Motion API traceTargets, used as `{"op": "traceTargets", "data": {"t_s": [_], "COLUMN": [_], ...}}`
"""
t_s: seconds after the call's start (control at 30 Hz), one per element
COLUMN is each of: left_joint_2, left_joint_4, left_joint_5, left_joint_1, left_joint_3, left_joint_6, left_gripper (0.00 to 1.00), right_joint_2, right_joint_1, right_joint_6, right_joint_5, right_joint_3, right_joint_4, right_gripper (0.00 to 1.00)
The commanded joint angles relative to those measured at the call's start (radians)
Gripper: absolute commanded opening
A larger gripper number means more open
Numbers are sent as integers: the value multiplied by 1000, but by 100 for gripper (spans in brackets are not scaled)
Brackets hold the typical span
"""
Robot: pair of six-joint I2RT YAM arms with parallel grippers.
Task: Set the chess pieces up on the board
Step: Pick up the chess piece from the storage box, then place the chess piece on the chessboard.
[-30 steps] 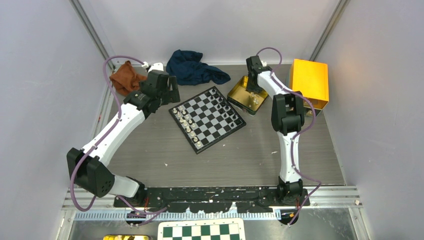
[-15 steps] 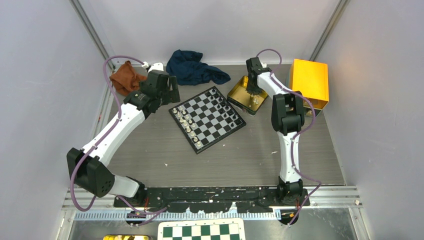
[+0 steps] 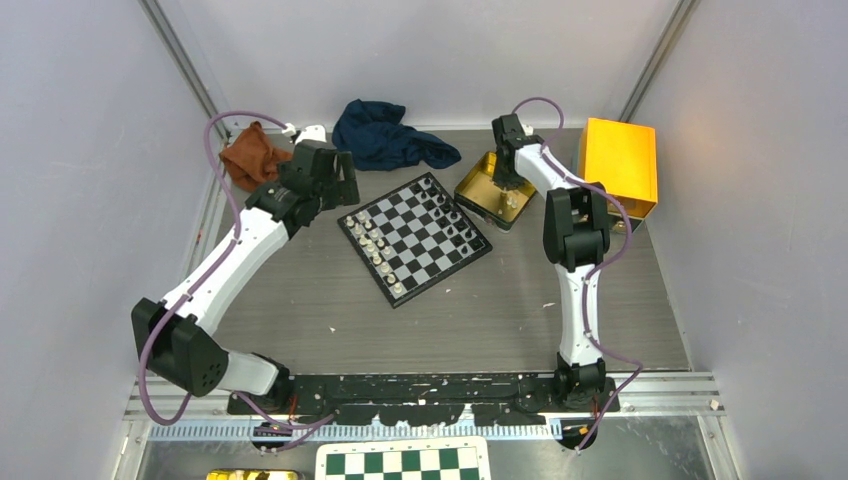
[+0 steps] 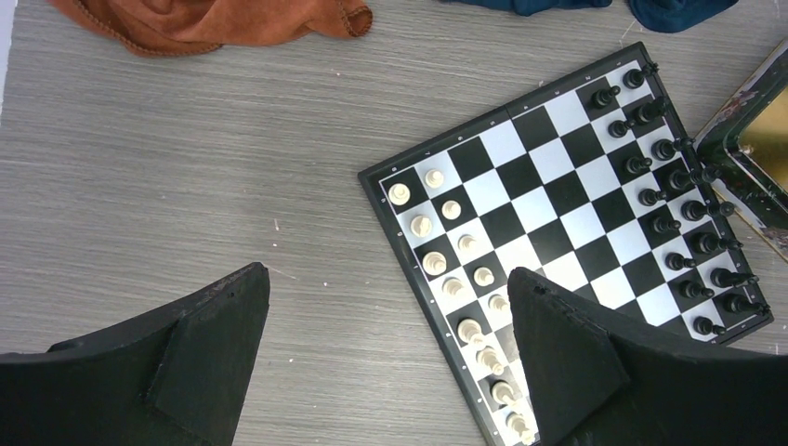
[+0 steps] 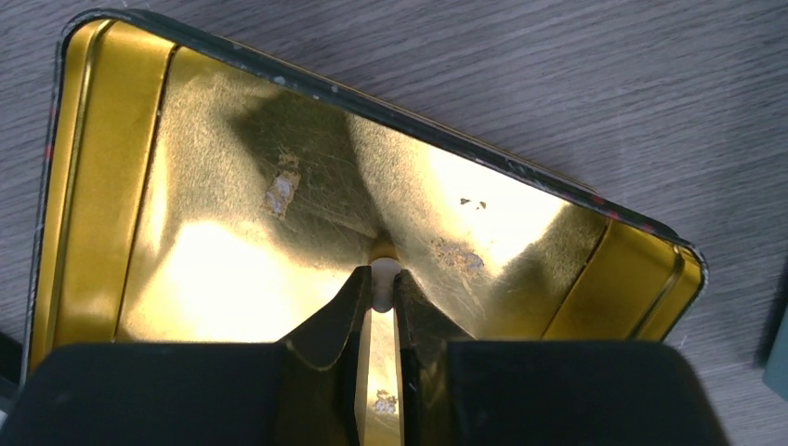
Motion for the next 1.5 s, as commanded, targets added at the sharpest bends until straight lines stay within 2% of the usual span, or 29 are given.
{"op": "traceTargets", "data": {"t_s": [0.0, 0.27, 0.67, 0.83, 1.0, 1.47], "left_joint_2": [-70, -166, -275, -294, -309, -331], "left_joint_4": [15, -2, -17, -14, -18, -36], "left_joint_5": [-14, -21, -15, -10, -17, -29], "left_joint_1": [-3, -3, -3, -3, -3, -3], "left_joint_3": [1, -61, -120, -130, -130, -136], "left_joint_6": [8, -6, -25, -33, -32, -31], "left_gripper": [100, 100, 100, 100, 100, 100], "right_joint_2": [-133, -258, -407, -407, -383, -272], "right_joint_1": [26, 153, 445, 567, 632, 704], "right_joint_6": [-21, -43, -40, -22, -3, -10], "right_joint_5": [24, 38, 64, 70, 53, 12], "right_joint_3": [-5, -88, -229, -252, -257, -206], "right_joint_4": [0, -8, -51, -61, -50, -19], "right_gripper": [1, 1, 1, 1, 0, 1]}}
